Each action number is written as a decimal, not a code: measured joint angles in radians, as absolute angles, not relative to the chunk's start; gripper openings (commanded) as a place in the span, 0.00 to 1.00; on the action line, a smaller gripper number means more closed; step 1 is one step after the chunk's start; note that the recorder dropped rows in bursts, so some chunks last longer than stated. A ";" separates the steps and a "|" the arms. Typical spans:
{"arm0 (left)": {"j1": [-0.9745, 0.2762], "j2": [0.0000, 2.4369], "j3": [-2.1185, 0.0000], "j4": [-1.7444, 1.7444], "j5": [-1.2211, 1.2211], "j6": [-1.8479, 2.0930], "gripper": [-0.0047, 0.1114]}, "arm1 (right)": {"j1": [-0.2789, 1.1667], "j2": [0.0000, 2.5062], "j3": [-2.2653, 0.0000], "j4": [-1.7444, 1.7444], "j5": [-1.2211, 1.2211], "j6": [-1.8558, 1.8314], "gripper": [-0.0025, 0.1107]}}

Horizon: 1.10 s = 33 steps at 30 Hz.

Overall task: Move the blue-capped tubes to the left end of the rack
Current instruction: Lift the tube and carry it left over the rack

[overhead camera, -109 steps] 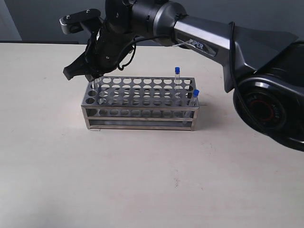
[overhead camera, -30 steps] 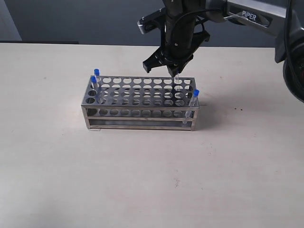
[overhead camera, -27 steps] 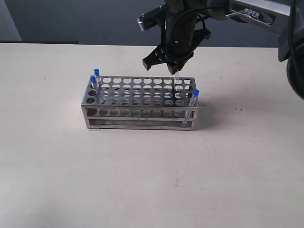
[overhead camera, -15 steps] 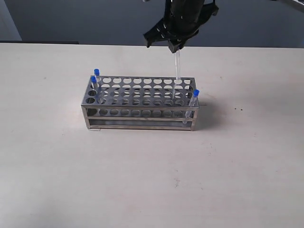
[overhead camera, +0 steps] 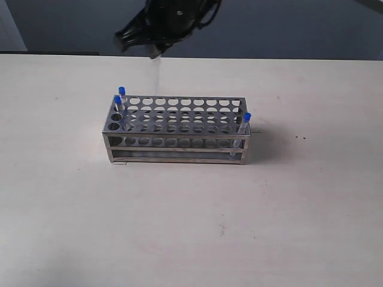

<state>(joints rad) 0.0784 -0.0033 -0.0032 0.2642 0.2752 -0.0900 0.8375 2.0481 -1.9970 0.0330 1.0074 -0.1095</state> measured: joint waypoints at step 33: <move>0.078 -0.003 -0.003 0.264 0.275 -0.090 0.04 | 0.969 2.252 -2.188 -0.027 0.999 -0.158 0.02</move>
